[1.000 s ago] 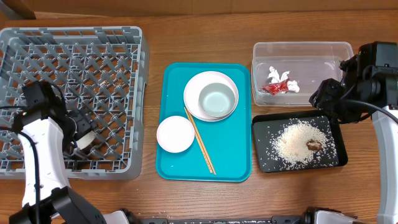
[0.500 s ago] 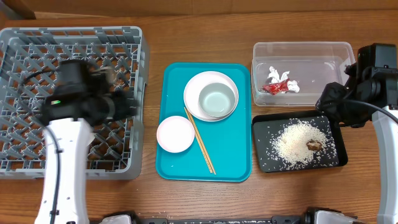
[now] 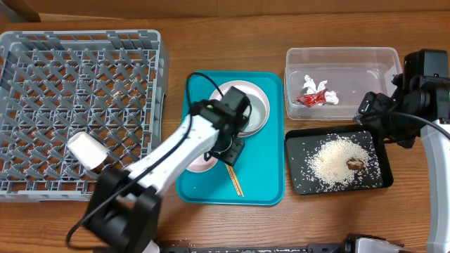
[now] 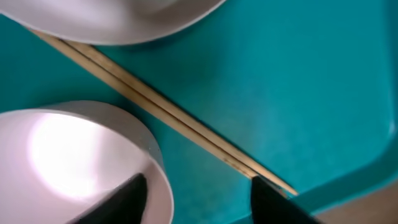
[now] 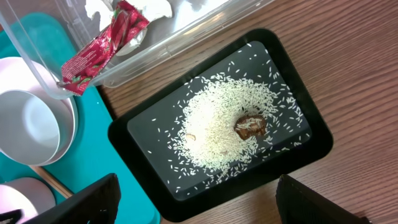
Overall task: Sort waste into correct bins and load items into the dishwasher
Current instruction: 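Grasp the pink bowl with the left gripper and move it to the rack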
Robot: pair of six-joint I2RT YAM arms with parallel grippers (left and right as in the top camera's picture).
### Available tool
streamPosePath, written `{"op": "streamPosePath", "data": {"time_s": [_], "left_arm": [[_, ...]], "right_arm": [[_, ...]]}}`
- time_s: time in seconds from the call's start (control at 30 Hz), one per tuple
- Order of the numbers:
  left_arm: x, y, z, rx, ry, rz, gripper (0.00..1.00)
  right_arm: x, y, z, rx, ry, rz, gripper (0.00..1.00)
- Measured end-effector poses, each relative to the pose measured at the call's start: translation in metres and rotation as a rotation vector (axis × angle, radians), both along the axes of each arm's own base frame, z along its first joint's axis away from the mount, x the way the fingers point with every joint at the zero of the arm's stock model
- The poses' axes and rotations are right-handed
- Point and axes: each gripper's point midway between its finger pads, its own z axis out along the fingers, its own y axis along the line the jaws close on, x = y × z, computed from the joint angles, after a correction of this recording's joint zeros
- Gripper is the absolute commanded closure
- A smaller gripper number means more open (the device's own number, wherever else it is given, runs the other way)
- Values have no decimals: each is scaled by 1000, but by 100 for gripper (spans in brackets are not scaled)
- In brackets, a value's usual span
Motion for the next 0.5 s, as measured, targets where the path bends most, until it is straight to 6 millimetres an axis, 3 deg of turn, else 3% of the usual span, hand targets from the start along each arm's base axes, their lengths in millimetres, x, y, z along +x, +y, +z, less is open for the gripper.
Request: {"op": "streamPosePath", "data": {"time_s": [0.13,0.3,0.4,0.5], "left_arm": [[-2,8,-30,88,58,35,96],[1,15,-29,133,42,66,96],[5,28,-10,174,15,115,96],[27,34,31,116,-94,168,96]], "right_arm": [[0,0,0,0,0,0,18],[0,0,0,1,0,0,18],[0,0,0,1,1,0,18],[0,0,0,1,1,0,18]]}}
